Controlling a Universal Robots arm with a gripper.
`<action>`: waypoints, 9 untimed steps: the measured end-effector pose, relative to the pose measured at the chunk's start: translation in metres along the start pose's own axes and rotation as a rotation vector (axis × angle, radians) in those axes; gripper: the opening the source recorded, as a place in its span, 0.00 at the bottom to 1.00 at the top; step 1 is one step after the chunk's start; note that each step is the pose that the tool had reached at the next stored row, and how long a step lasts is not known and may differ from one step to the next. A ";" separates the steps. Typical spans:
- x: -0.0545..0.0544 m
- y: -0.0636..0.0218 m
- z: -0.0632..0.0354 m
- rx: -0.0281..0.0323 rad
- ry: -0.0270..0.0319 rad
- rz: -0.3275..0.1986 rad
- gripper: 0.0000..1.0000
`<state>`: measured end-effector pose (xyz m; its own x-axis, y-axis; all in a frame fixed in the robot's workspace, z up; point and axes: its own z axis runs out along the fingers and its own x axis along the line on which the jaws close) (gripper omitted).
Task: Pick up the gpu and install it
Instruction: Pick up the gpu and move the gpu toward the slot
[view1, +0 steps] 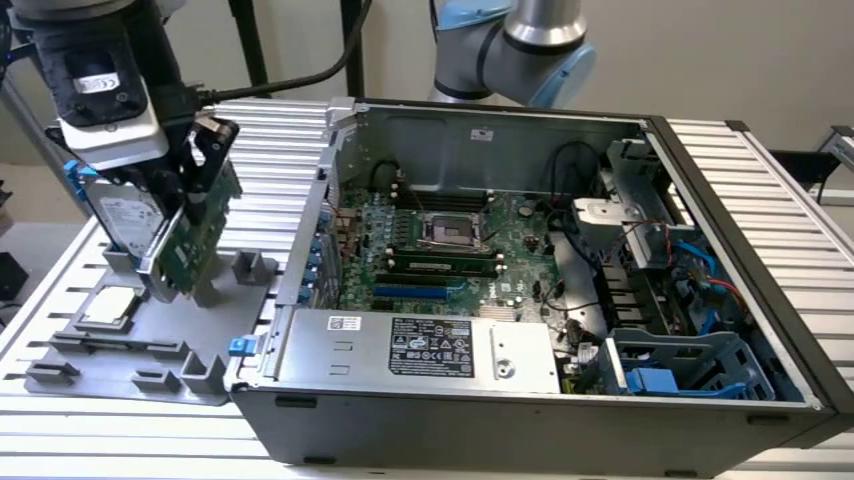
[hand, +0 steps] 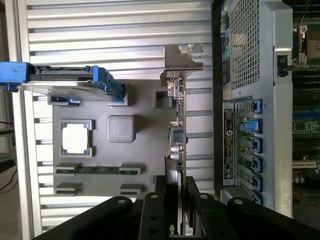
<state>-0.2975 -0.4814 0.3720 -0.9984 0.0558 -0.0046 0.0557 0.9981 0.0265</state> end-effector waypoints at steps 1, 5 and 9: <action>-0.003 0.0003 -0.0045 -0.0008 0.0003 -0.001 0.27; -0.016 0.0015 -0.0227 -0.0040 0.0015 -0.006 0.27; -0.031 0.0028 -0.0409 -0.0074 0.0031 -0.009 0.27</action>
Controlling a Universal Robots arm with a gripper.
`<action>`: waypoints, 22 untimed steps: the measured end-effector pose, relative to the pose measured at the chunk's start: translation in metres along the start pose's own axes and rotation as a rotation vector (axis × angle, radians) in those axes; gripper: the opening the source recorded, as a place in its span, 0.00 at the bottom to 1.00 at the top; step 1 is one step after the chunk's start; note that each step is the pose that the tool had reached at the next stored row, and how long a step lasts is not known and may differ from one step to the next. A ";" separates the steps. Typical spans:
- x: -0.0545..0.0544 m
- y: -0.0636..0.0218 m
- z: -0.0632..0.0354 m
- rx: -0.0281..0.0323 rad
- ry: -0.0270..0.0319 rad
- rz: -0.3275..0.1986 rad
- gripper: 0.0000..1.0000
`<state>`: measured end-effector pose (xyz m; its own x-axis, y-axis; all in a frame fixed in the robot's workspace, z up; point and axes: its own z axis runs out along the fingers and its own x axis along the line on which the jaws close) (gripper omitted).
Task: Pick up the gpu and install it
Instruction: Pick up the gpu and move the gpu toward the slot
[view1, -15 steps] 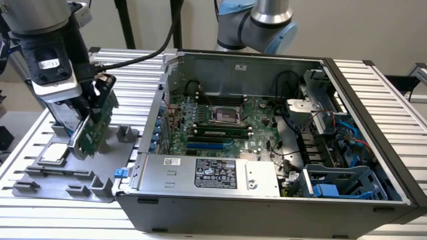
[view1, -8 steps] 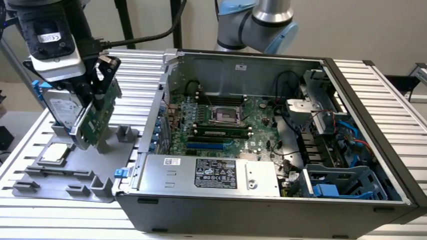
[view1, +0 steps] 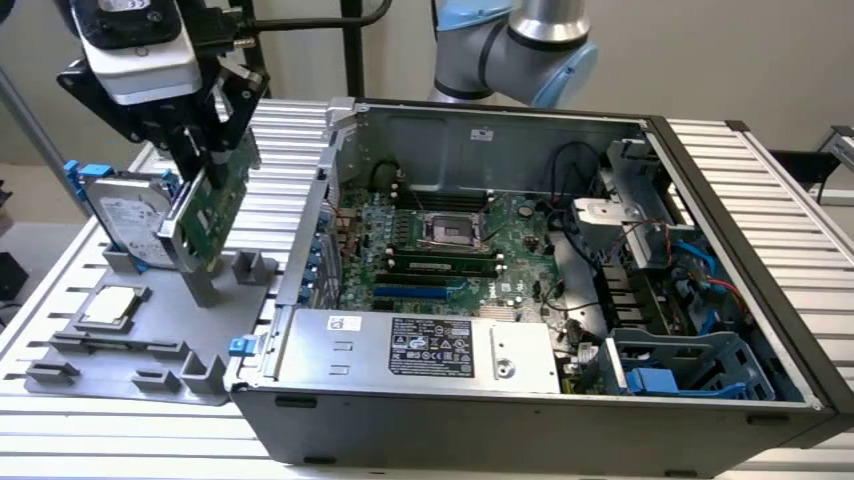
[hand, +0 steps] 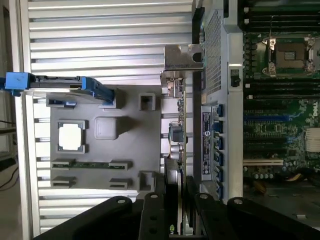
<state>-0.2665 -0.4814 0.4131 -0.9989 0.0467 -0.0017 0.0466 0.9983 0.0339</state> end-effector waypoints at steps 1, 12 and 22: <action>-0.004 0.0003 -0.0042 -0.0007 0.0006 -0.001 0.27; -0.054 0.0041 -0.0469 -0.0072 0.0114 -0.001 0.27; -0.099 0.0063 -0.0486 -0.0071 0.0127 -0.001 0.27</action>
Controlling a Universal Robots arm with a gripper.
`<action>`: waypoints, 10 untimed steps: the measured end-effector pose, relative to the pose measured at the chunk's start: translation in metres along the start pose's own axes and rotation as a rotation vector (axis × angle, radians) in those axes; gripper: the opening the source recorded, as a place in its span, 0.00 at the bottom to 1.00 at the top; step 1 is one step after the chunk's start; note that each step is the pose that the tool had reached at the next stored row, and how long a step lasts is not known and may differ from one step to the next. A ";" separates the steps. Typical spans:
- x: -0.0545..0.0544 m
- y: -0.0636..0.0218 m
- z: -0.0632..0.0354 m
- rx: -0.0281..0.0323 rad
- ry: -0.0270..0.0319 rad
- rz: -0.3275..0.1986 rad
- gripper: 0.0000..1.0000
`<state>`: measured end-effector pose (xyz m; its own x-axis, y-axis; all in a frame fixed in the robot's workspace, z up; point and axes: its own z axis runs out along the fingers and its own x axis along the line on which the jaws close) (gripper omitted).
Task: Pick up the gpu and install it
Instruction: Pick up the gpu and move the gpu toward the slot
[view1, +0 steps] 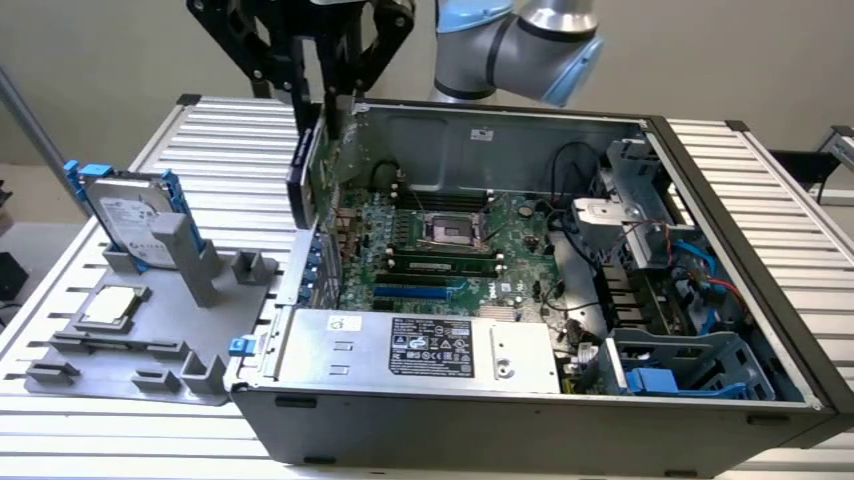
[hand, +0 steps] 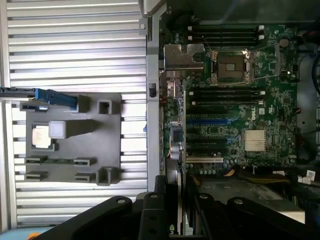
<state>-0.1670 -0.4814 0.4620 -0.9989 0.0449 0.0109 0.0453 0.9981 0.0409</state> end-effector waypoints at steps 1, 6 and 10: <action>-0.004 0.0002 0.0000 0.0000 0.0000 0.000 0.27; -0.027 0.0017 0.0016 0.0000 0.0000 0.000 0.27; -0.046 0.0043 0.0067 0.0004 0.0000 0.000 0.27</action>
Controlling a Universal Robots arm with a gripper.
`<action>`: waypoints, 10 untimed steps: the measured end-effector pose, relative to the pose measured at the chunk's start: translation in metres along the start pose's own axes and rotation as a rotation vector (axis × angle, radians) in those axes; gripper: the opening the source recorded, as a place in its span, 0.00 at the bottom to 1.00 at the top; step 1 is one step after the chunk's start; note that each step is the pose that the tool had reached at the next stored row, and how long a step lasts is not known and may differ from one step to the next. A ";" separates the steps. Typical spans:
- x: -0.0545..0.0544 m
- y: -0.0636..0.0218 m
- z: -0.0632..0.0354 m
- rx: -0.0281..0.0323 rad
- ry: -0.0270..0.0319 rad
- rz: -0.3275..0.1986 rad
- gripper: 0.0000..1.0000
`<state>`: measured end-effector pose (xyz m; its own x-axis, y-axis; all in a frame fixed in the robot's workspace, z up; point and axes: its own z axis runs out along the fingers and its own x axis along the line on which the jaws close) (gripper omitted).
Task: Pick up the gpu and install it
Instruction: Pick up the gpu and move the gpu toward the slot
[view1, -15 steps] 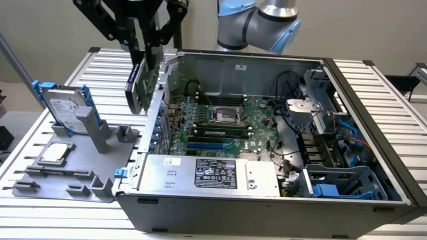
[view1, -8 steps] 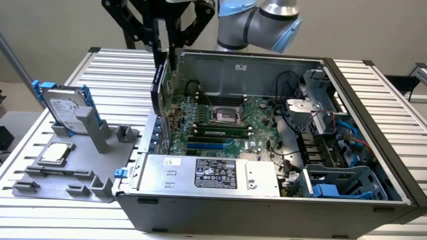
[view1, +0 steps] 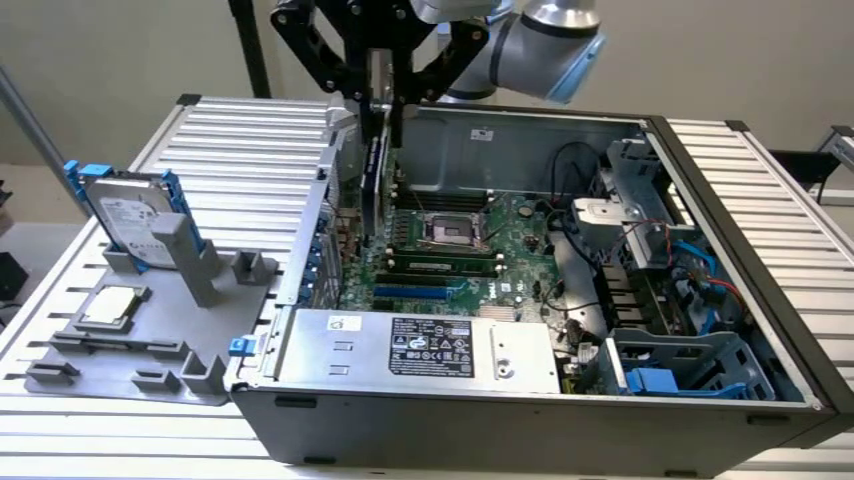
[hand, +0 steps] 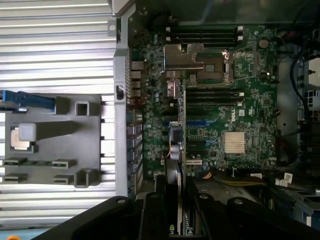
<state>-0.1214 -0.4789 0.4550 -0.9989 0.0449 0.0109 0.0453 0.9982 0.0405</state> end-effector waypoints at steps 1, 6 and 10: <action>-0.004 0.0008 0.0016 0.0003 0.0000 0.000 0.27; -0.027 0.0048 0.0099 0.0021 -0.0001 0.000 0.27; -0.045 0.0092 0.0166 0.0036 -0.0002 0.000 0.27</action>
<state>-0.0760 -0.4711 0.4383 -0.9989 0.0450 0.0107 0.0453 0.9983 0.0370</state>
